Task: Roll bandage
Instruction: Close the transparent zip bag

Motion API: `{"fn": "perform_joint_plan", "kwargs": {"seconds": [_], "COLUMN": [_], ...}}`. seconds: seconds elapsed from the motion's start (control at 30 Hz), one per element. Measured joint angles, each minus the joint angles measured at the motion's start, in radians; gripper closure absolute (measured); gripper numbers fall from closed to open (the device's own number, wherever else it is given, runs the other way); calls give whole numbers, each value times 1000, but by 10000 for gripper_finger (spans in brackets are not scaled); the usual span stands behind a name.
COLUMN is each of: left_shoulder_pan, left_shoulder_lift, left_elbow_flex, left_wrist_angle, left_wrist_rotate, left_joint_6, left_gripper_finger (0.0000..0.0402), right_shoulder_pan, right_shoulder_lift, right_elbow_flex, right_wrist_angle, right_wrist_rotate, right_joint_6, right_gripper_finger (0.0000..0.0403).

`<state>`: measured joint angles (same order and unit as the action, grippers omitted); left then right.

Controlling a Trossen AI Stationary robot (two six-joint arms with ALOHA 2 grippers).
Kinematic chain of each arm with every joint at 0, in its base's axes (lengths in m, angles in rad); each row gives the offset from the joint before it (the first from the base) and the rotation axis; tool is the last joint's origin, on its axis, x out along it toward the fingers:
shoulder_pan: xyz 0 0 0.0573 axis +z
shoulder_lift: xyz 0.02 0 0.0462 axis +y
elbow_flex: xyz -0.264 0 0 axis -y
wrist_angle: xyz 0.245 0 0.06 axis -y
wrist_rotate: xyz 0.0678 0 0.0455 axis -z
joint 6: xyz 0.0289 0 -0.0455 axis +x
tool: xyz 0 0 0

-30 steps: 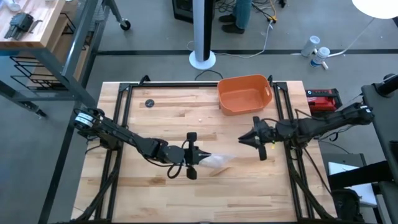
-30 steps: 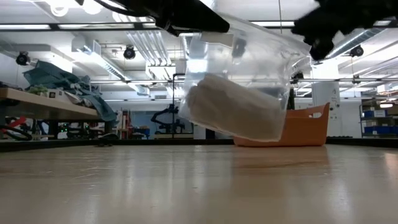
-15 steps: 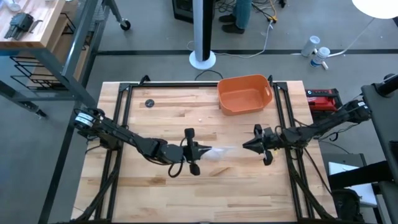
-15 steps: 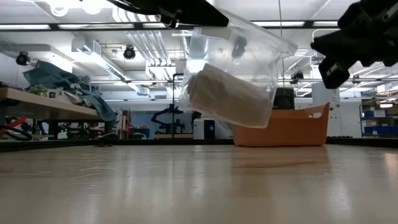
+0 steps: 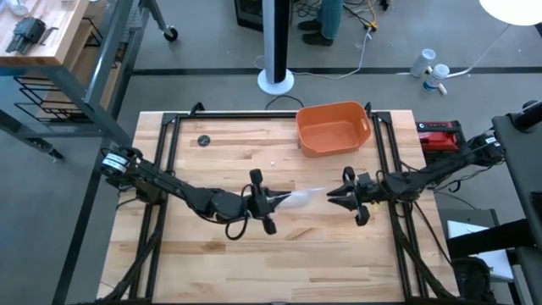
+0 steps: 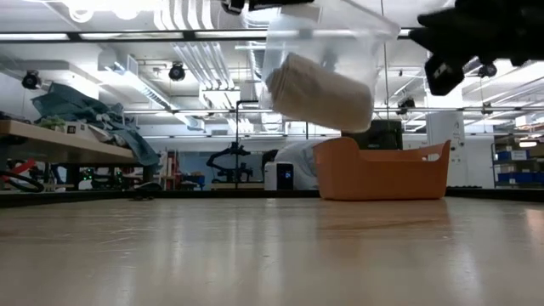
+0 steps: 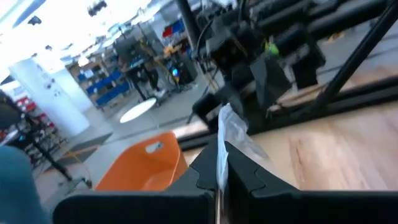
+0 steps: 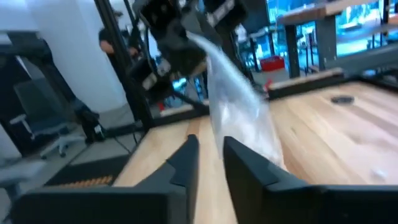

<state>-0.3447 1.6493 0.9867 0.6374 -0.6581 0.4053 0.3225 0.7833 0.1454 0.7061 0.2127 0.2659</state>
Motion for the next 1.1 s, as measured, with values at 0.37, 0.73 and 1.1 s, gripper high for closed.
{"fn": "perform_joint_plan", "kwargs": {"seconds": [0.37, 0.73, 1.1], "left_shoulder_pan": [-3, -12, -40], "left_shoulder_lift": [0, 0, -1], "left_elbow_flex": [0, 0, 0], "left_wrist_angle": [84, 126, 204], "left_wrist_rotate": [51, 75, 84], "left_joint_6": [58, 92, 136], "left_gripper_finger": [402, 402, 401], "right_shoulder_pan": [0, 0, 7], "right_shoulder_lift": [97, 165, 236], "right_elbow_flex": [191, 259, 182], "right_wrist_angle": [-179, -154, 207], "right_wrist_rotate": [0, -12, -58], "right_joint_6": [-58, -92, -181], "right_gripper_finger": [183, 214, 309]}}
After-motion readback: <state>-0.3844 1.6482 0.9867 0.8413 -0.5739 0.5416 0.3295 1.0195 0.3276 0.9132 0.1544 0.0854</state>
